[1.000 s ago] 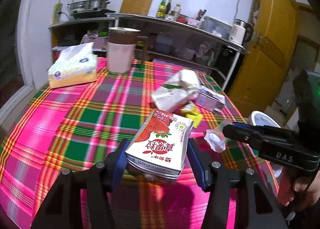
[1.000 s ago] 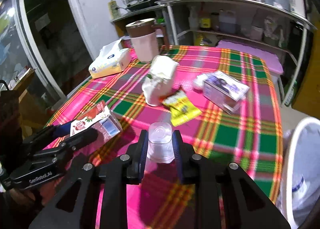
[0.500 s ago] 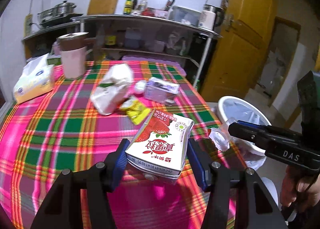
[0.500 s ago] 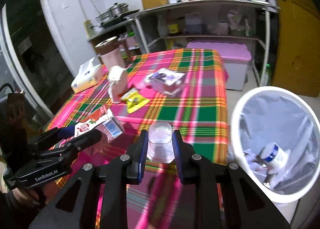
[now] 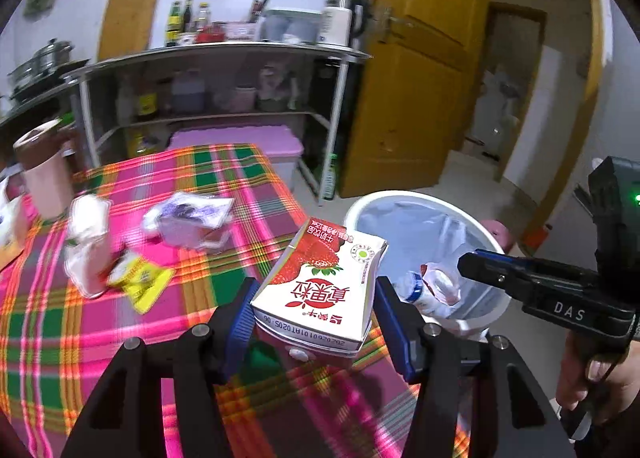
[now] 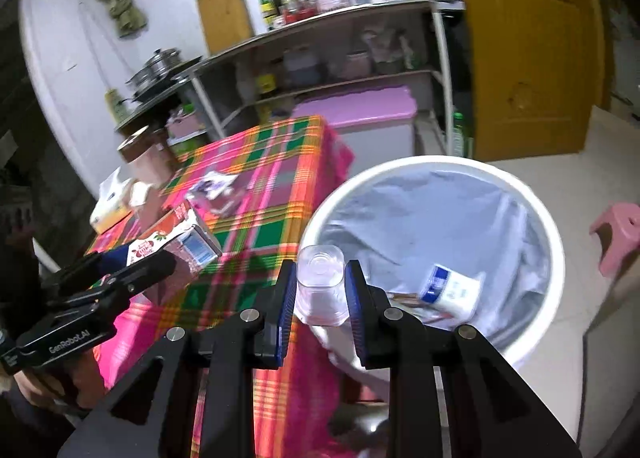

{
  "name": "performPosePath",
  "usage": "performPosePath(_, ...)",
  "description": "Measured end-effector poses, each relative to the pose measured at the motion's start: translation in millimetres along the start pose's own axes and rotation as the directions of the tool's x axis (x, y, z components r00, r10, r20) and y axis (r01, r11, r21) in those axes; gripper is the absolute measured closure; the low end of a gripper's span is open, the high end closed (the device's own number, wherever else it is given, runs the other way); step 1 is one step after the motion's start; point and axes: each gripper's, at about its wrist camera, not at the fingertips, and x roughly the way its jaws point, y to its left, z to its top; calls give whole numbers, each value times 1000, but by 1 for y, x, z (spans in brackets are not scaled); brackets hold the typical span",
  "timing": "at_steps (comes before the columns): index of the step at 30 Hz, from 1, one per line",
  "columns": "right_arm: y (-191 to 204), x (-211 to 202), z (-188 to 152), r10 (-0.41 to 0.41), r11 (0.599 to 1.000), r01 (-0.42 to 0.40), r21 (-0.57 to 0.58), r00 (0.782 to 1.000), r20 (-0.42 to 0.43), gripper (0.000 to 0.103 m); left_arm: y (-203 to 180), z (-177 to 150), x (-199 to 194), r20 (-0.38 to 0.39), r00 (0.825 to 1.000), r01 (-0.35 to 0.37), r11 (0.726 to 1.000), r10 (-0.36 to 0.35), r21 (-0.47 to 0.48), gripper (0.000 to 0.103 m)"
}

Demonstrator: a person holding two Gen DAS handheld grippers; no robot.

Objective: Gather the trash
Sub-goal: 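Carry the milk carton with the left tool while the right tool carries the clear cup to the bin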

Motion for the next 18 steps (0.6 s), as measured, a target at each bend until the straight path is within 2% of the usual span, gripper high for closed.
performPosePath(7,-33,-4,-4,-45,998,46,50,999,-8,77,-31,12,28,-24,998,60,997,-58,54,45)
performPosePath(18,-67,-7,-8,-93,990,96,100,995,-30,77,-65,21,70,-77,991,120,987,-111,111,45)
